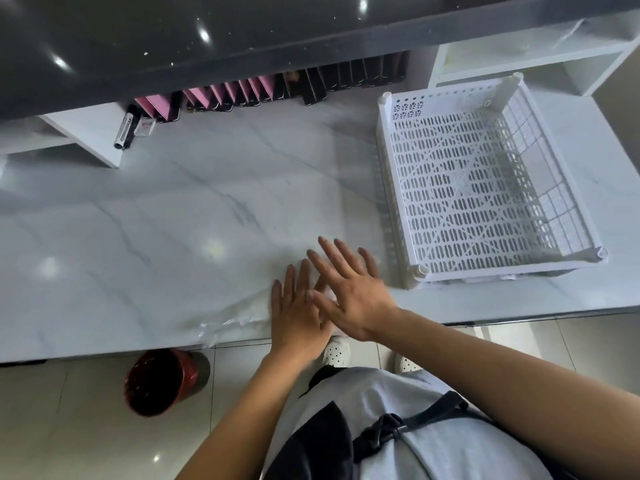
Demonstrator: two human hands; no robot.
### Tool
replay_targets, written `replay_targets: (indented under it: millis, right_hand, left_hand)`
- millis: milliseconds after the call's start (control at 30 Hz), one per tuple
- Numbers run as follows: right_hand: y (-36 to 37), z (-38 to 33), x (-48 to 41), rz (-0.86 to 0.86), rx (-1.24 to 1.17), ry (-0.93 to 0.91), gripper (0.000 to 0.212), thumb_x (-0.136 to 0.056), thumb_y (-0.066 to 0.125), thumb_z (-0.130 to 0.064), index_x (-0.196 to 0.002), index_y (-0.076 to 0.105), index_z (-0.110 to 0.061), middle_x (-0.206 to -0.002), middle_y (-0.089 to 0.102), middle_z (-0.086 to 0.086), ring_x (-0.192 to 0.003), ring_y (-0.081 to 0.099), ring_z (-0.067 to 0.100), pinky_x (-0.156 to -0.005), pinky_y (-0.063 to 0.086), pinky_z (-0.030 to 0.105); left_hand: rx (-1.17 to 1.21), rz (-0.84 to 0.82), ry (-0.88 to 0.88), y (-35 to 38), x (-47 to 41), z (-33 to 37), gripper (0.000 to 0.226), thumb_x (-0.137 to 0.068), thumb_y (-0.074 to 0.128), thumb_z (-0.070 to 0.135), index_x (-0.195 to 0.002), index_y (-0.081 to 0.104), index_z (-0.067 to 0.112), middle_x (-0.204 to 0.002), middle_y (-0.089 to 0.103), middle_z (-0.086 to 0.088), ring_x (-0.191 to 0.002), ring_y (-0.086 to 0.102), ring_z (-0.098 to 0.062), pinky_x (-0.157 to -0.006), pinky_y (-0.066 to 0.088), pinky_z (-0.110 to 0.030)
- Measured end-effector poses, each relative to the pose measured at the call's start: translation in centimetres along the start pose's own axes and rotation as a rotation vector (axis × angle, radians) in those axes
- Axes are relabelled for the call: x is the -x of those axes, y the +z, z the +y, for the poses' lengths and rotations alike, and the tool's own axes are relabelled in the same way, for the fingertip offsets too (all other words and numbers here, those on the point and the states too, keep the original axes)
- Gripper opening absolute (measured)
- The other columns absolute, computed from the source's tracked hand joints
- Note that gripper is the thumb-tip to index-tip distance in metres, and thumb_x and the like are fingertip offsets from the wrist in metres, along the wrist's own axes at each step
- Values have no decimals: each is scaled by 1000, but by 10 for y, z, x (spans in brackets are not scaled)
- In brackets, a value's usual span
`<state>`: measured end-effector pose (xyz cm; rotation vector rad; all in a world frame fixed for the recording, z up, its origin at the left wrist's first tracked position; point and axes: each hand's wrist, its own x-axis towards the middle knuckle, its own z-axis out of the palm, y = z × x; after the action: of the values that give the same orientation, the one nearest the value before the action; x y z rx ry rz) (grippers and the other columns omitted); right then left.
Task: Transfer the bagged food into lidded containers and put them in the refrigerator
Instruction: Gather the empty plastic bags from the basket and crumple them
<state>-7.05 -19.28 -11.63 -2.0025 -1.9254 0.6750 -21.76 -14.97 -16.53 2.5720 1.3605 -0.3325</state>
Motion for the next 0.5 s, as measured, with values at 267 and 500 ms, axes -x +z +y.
replay_targets:
  millis: [267, 500]
  right_hand:
    - [29, 54, 17, -96, 330, 7, 69, -99, 9, -62, -159, 0, -30, -167, -2, -7, -153, -13, 21, -121, -7, 55]
    - [29, 47, 17, -99, 278, 36, 67, -99, 6, -62, -157, -10, -33, -165, -16, -10, -149, -26, 22, -118, -15, 56]
  left_hand:
    - [93, -7, -192, -4, 26, -19, 71, -93, 15, 74, -151, -18, 49, -159, -30, 14, -147, -32, -20, -116, -20, -55]
    - [281, 56, -346, -1, 37, -25, 61, -94, 4, 62, -153, -5, 52, -165, -17, 12, -149, -28, -15, -119, -14, -51]
